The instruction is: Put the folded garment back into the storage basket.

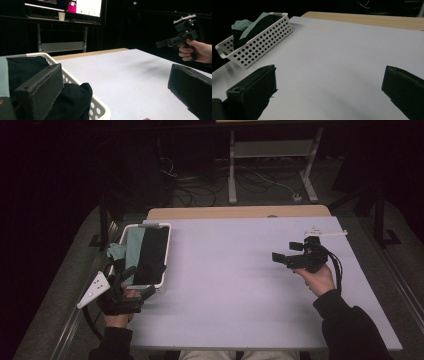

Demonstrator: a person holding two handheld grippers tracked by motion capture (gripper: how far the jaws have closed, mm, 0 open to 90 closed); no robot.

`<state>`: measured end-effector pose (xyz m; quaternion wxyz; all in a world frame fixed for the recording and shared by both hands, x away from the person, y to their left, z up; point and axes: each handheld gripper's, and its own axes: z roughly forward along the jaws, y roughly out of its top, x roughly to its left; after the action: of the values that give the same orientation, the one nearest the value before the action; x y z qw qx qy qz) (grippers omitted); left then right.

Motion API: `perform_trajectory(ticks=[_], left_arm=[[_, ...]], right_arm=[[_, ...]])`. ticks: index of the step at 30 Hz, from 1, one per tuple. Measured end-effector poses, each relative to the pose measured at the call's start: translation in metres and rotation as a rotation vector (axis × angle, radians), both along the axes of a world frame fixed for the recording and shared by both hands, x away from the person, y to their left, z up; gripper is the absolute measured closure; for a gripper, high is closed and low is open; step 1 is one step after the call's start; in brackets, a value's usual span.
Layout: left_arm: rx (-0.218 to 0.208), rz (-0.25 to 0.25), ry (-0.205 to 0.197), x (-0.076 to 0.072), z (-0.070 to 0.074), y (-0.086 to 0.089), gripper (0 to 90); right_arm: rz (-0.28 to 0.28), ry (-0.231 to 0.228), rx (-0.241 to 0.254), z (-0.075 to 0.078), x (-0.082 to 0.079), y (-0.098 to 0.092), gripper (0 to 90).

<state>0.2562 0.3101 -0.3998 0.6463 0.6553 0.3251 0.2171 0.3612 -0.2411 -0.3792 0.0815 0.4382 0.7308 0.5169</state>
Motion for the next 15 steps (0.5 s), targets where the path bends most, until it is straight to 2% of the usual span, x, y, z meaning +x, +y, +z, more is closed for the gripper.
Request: perform_trajectory(ticks=[8, 11, 15], left_arm=[[0.007, 0.003, 0.003, 0.000, 0.000, 0.000, 0.0], [0.009, 0.005, 0.006, 0.000, -0.001, 0.000, 0.0], [0.011, 0.006, 0.007, 0.001, -0.001, 0.000, 0.0]], right_arm=[[-0.010, -0.024, -0.037, -0.008, -0.012, -0.013, 0.0], [-0.020, -0.028, -0.031, -0.010, -0.017, -0.018, 0.0], [-0.006, 0.006, -0.039, -0.012, -0.020, -0.024, 0.0]])
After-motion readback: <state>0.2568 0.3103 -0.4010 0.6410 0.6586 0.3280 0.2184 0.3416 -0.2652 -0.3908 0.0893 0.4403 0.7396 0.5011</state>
